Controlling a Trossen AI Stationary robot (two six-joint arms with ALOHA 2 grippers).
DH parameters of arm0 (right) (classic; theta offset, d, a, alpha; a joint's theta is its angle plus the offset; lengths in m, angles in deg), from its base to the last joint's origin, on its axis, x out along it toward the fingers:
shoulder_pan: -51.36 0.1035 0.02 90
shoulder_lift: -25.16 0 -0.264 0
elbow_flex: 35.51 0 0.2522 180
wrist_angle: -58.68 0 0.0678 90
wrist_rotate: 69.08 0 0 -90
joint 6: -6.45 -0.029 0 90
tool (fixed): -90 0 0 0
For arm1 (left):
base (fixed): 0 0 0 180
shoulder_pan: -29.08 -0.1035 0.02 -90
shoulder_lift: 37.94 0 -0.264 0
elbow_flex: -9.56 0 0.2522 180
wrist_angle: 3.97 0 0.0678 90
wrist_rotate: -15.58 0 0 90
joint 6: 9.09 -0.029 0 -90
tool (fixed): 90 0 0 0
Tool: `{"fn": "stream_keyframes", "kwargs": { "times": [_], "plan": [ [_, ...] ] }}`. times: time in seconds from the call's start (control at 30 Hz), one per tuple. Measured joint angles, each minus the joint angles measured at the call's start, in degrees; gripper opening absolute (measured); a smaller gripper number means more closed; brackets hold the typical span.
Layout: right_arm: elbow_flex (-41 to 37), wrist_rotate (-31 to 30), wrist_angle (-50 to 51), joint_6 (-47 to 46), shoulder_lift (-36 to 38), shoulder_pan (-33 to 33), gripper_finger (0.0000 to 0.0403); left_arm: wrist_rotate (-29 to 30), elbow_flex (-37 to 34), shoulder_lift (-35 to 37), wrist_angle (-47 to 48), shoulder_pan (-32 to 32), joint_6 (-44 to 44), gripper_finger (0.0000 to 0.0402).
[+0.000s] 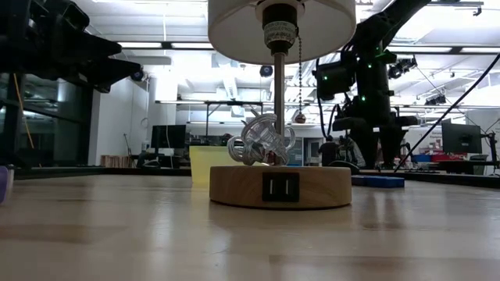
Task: Pick & Place Office items
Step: Put the top blue timer into the black bin
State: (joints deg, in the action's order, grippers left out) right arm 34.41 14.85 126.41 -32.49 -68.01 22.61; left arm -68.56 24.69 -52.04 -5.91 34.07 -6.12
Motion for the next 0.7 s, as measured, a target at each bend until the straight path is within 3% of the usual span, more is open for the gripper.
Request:
{"fn": "stream_keyframes", "kwargs": {
  "times": [0.7],
  "plan": [
    [-3.7, -0.4, -4.3, -0.5, 0.0, 0.8, 0.0217, 0.0, 0.0, 0.0, 0.0, 0.0, 0.0, 0.0293]
  ]
}}
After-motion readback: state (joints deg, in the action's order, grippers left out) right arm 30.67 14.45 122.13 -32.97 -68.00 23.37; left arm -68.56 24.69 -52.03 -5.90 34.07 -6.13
